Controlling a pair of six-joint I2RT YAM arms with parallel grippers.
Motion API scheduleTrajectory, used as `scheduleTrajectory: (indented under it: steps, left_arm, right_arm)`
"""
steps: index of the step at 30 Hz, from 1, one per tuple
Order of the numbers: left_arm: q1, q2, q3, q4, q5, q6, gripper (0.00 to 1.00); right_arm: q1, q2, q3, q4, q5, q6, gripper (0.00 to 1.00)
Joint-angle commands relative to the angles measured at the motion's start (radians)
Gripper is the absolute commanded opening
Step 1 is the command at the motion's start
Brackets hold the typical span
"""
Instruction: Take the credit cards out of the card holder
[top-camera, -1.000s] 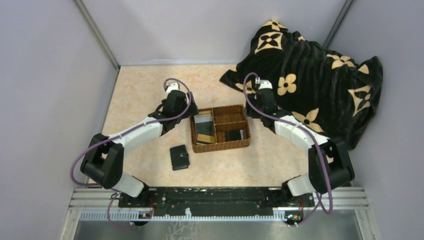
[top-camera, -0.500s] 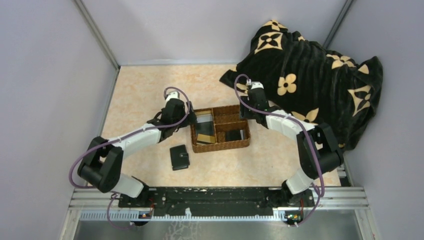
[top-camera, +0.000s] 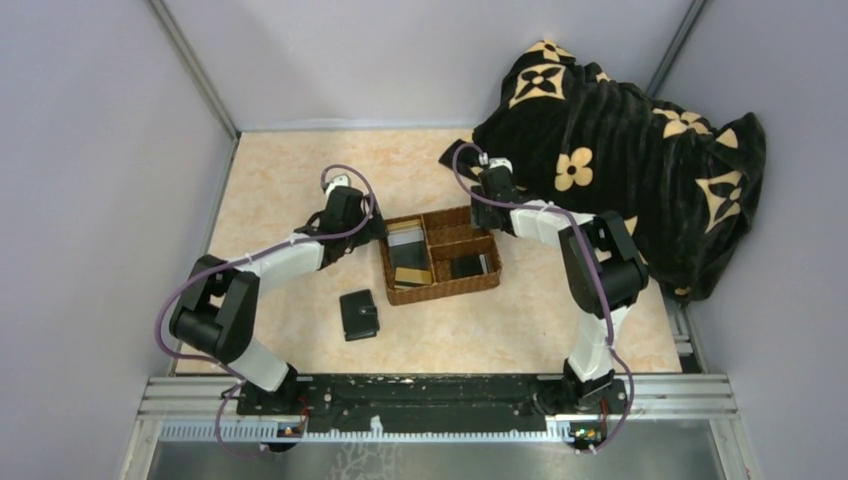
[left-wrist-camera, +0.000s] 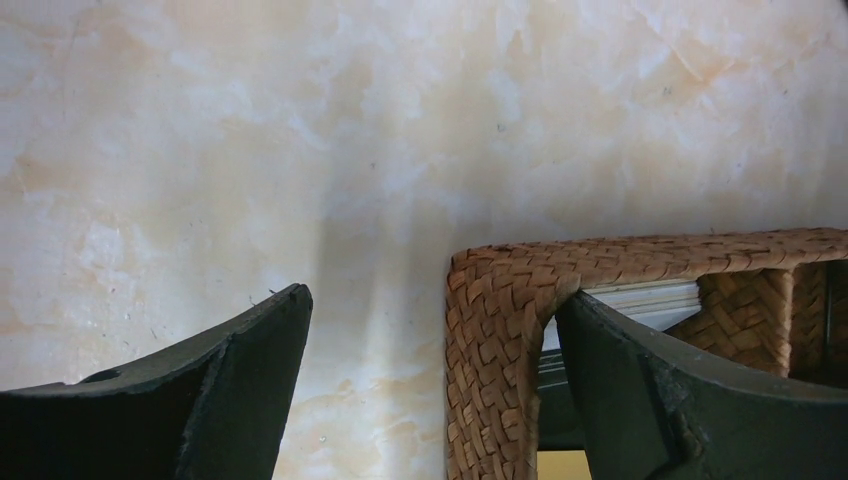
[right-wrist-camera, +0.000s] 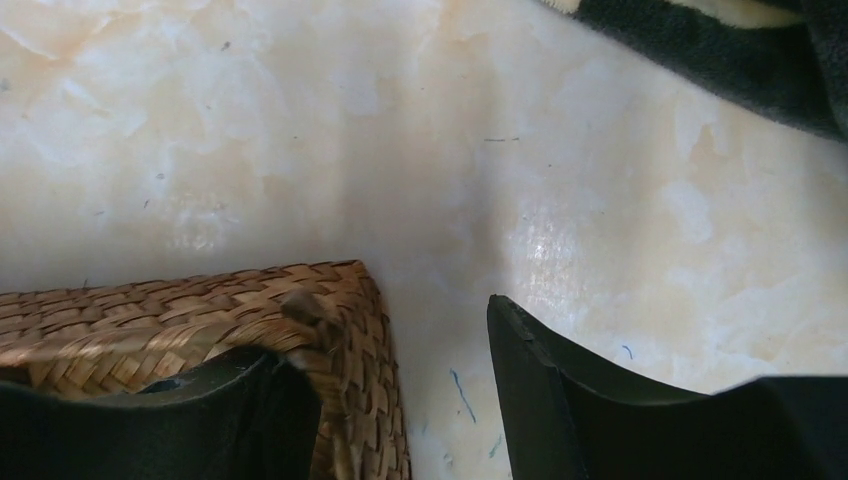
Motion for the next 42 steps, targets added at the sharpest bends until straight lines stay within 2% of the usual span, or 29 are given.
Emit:
scheduleTrajectory:
  steps: [1, 13, 20, 28, 33, 42]
  left_arm:
    - [0.025, 0.01, 0.055, 0.019, 0.014, -0.005, 0.97]
    - [0.084, 0.141, 0.139, 0.034, 0.034, 0.0, 0.97]
    - [0.119, 0.23, 0.244, 0.031, 0.049, 0.007, 0.96]
    - [0.134, 0.263, 0.318, 0.028, 0.085, 0.012, 0.96]
    - [0.134, 0.195, 0.261, 0.063, 0.118, -0.008, 0.98]
    - [0.123, -0.059, 0.114, 0.11, 0.088, 0.002, 0.99]
  right_arm:
    - [-0.009, 0.028, 0.082, 0.026, 0.022, -0.014, 0.58]
    - [-0.023, 0.11, 0.206, 0.007, 0.015, -0.017, 0.58]
    - [-0.034, 0.165, 0.283, -0.015, 0.009, -0.023, 0.58]
    - [-0.036, 0.145, 0.294, -0.016, -0.008, -0.028, 0.58]
    - [-0.033, 0.033, 0.235, 0.009, -0.037, -0.036, 0.6]
    - [0.035, -0.178, 0.153, -0.006, -0.006, -0.063, 0.62]
